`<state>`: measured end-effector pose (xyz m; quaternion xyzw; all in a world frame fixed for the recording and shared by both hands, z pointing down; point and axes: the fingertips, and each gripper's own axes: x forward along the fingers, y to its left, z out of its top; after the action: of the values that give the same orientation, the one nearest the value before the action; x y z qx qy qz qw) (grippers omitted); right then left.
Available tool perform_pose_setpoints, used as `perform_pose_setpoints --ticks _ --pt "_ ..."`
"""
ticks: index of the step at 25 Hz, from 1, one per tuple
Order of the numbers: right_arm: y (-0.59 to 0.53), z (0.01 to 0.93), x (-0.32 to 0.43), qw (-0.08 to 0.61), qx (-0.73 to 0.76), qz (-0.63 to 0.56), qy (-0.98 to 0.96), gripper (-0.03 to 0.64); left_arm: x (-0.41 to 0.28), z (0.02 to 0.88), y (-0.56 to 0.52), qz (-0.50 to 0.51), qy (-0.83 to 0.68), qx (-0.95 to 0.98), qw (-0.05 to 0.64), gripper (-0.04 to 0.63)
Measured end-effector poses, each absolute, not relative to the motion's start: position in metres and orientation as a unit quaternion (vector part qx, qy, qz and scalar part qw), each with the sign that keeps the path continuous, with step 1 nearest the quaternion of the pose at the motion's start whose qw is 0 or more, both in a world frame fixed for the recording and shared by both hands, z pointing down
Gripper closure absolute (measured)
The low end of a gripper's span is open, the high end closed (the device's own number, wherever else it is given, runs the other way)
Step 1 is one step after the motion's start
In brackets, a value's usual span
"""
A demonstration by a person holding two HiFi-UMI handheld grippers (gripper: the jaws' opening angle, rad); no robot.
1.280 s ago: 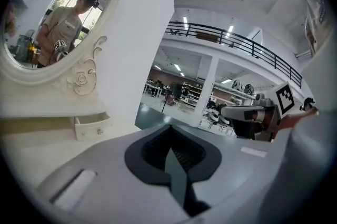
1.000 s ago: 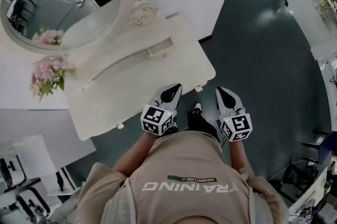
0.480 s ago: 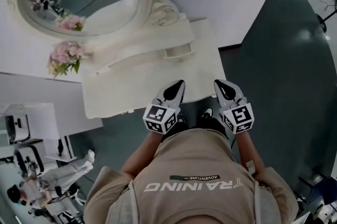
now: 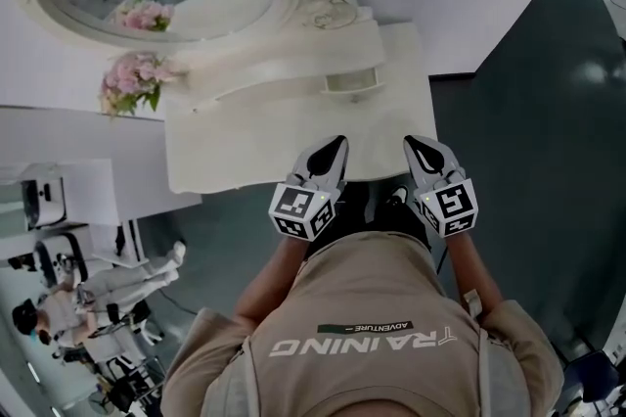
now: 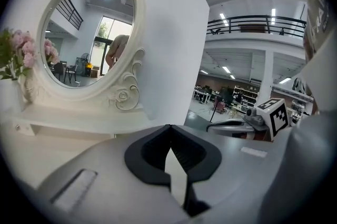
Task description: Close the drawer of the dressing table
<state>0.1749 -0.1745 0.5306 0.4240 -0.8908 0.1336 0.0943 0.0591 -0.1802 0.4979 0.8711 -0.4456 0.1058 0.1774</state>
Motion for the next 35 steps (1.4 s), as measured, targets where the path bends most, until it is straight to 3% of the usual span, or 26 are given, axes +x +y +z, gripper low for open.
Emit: perform_pose_setpoints --ticks 8,20,25,35 --pt "-0.189 0.526 0.149 0.120 0.413 0.122 -0.894 0.614 0.038 0.504 -0.195 0.088 -0.440 0.874 0.187 0.580" --pt "-0.238 0.493 0.093 0.137 0.447 0.103 -0.878 0.615 -0.018 0.474 -0.237 0.061 -0.420 0.894 0.144 0.580" --pt "-0.261 0.505 0.078 0.170 0.478 0.083 -0.858 0.614 -0.049 0.486 -0.242 0.064 -0.408 0.897 0.155 0.580" --pt "-0.272 0.523 0.062 0.167 0.502 0.146 -0.836 0.614 -0.075 0.509 -0.259 0.063 -0.407 0.892 0.189 0.580"
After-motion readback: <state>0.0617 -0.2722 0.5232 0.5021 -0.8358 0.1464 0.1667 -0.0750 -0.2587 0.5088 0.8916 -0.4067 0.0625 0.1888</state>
